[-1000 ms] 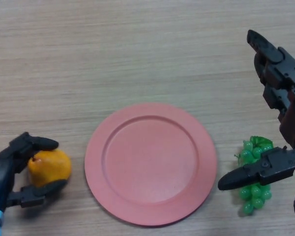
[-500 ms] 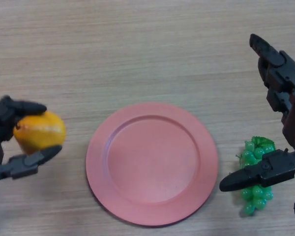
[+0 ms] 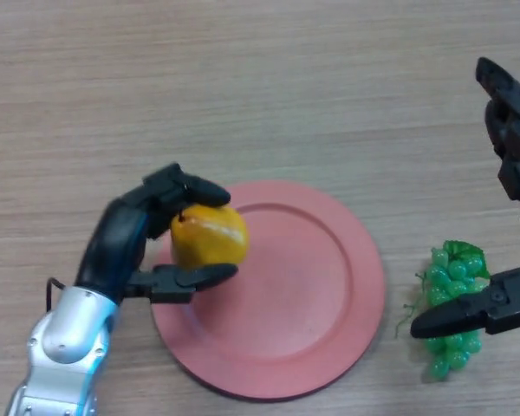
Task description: Pick up the yellow pear and place it on the plate
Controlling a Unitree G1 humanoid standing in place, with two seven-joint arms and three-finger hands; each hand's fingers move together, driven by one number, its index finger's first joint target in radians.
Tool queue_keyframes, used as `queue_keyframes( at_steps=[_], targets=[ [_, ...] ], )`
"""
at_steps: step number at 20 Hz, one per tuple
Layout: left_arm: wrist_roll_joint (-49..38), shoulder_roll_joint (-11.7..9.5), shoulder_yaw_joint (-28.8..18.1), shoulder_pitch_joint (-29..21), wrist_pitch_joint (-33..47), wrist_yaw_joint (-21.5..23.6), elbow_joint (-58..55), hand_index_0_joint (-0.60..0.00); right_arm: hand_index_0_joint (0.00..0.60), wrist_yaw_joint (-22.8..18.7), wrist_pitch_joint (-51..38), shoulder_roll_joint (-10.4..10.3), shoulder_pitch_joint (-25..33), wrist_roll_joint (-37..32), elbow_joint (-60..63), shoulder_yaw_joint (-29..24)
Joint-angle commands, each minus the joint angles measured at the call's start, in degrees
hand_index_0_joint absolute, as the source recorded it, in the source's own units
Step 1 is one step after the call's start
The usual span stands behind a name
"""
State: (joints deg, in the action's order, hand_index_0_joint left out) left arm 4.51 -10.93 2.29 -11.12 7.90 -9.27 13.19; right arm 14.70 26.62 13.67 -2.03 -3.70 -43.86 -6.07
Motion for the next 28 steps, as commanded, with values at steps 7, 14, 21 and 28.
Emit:
queue_keyframes(
  at_steps=[7,14,21,28],
  targets=[
    [-3.2,0.0,3.7,-3.1,14.5,0.0,2.6,-0.5,0.0,-1.2,-6.1,0.8,0.0,-4.7,-7.0,-5.9],
    [8.8,0.0,3.5,-1.4,12.3,2.7,1.8,0.0,0.0,1.4,-8.7,0.8,-1.0,-2.6,-6.6,-6.3],
    [6.8,0.0,1.4,1.9,5.7,1.9,-10.5,0.0,0.0,0.5,-7.5,0.4,-1.4,-3.7,-7.5,-6.3],
    [-2.4,-3.1,-5.5,8.7,-2.6,-0.5,-31.9,0.0,0.0,-0.9,-8.3,1.3,2.4,-3.2,-4.6,-3.5]
  ],
)
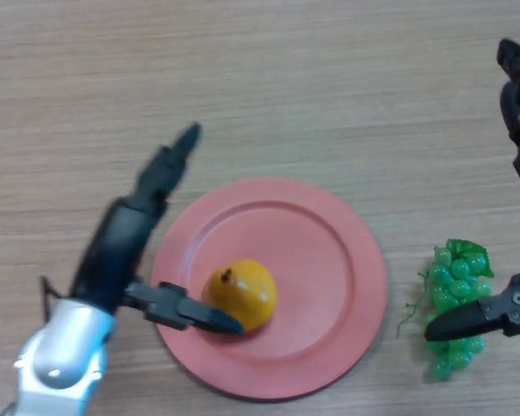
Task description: Pick up the yellow pear and place it on the plate
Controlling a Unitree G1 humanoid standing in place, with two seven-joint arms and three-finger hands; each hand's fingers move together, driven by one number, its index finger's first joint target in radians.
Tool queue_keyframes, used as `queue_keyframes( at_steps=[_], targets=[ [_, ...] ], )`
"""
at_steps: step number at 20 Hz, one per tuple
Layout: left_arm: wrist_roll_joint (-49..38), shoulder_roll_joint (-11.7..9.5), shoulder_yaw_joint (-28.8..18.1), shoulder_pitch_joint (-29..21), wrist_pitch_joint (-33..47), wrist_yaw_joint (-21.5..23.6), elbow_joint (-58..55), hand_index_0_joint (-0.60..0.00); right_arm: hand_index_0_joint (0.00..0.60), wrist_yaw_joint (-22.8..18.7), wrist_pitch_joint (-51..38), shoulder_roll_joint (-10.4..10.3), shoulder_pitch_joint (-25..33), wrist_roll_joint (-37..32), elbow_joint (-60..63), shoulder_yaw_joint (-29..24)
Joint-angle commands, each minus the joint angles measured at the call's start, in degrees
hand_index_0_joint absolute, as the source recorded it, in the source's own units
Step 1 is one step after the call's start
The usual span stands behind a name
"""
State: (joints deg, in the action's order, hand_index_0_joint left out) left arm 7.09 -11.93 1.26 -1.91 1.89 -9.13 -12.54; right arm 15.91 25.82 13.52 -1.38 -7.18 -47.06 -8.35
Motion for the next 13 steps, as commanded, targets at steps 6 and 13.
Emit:
queue_keyframes(
  at_steps=[6,13],
  targets=[
    [-24.6,-4.4,-16.3,0.2,-11.0,-1.3,-19.4,0.0,0.0,-2.1,-10.6,1.1,2.5,3.5,1.3,2.9],
    [-26.2,-6.8,-17.4,-3.4,-9.3,3.6,-17.1,0.0,0.0,-0.9,-12.9,0.9,2.1,4.9,2.4,3.8]
  ],
)
